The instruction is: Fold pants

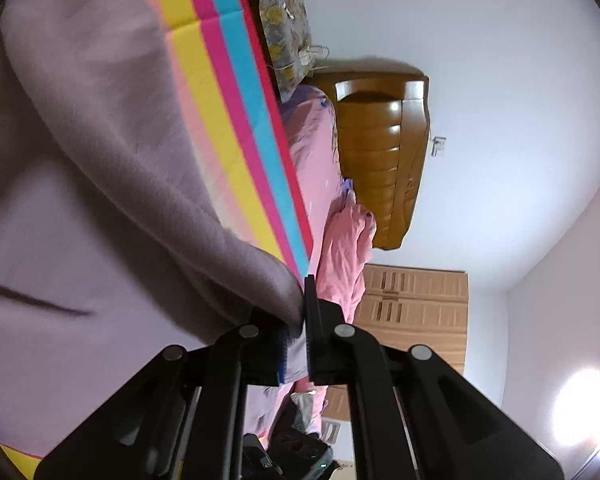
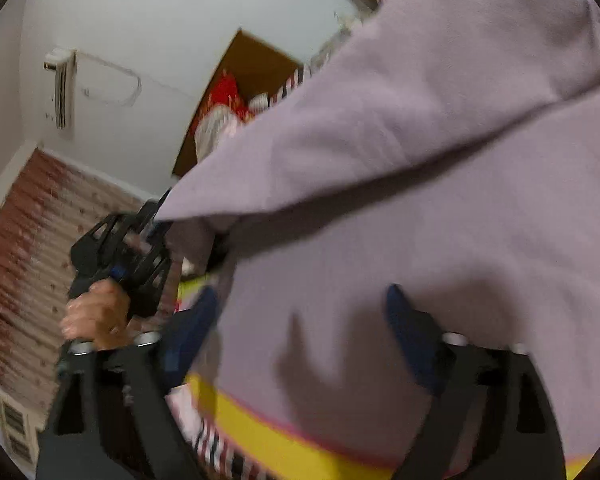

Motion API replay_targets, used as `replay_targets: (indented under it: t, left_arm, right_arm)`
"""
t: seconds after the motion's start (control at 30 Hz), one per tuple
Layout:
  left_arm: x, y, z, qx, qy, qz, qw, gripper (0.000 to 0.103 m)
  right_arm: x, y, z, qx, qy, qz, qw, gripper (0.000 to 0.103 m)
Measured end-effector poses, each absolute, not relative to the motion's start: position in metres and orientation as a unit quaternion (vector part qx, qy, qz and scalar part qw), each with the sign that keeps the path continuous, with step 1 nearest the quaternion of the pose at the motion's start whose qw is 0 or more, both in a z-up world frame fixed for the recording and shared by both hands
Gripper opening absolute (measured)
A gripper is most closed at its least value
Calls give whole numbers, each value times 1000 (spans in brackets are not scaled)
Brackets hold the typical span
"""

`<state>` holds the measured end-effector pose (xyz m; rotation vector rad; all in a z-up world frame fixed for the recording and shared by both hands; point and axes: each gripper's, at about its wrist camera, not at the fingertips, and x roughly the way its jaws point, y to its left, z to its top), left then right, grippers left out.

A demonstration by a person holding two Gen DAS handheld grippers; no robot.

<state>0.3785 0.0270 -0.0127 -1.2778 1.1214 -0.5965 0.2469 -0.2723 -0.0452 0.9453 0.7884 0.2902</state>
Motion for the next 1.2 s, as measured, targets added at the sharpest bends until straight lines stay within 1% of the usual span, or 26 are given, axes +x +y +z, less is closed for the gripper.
replay_targets:
  t: [0.1, 0.17, 0.23, 0.3, 0.33, 0.5, 0.53, 0.63, 0.67, 0.7, 0.77, 0.83, 0.9, 0.97, 1.03, 1.07, 1.13, 1.2]
  left_arm:
    - [380, 22, -9, -557, 492, -258, 618, 6]
    - [376, 24, -10, -558, 494, -256, 616, 6]
    - [370, 33, -12, -560, 493, -255, 614, 6]
    - [369, 38, -12, -561, 491, -251, 617, 6]
    - [368, 41, -13, -562, 490, -249, 618, 6]
    - [359, 60, -20, -542, 484, -246, 641, 6]
    - [358, 60, -24, -534, 486, -248, 646, 6]
    - [352, 60, -41, -521, 493, -238, 655, 6]
    - [350, 60, -47, -517, 495, -232, 659, 6]
    - [347, 61, -52, -516, 496, -228, 660, 6]
    - [341, 61, -59, -507, 498, -229, 665, 5]
    - [336, 59, -56, -483, 499, -231, 681, 5]
    - [326, 53, -37, -433, 491, -239, 717, 5]
    - [309, 46, -9, -364, 471, -243, 766, 5]
    - [279, 34, 23, -248, 435, -231, 834, 7]
    - [265, 28, 30, -196, 423, -223, 856, 7]
    - [240, 12, 28, -93, 415, -201, 883, 7]
    - [231, 11, 2, -60, 443, -186, 875, 8]
  right_arm:
    - [276, -259, -48, 446, 353, 116, 814, 88]
    - [299, -261, -52, 456, 356, 71, 813, 88]
    - [314, -268, -51, 470, 337, 57, 814, 88]
    - [312, -279, -49, 520, 286, 46, 804, 88]
    - [305, -295, -50, 551, 245, 35, 797, 88]
    - [262, -347, -55, 588, 137, -66, 794, 87]
    - [265, -349, -57, 591, 135, -66, 792, 86]
    - [282, -363, -64, 596, 144, -47, 789, 71]
    - [286, -370, -64, 594, 142, -51, 790, 58]
    - [281, -375, -68, 594, 139, -58, 790, 39]
    - [271, -389, -70, 593, 135, -73, 790, 13]
    - [264, -392, -55, 568, 138, -82, 807, 13]
    - [264, -399, -15, 489, 153, -88, 854, 13]
    - [257, -394, 14, 424, 163, -88, 887, 13]
    - [244, -390, 38, 362, 177, -81, 911, 12]
    - [238, -386, 45, 333, 194, -77, 920, 12]
    - [216, -388, 36, 325, 229, -64, 915, 12]
    - [203, -388, -1, 333, 291, -65, 894, 12]
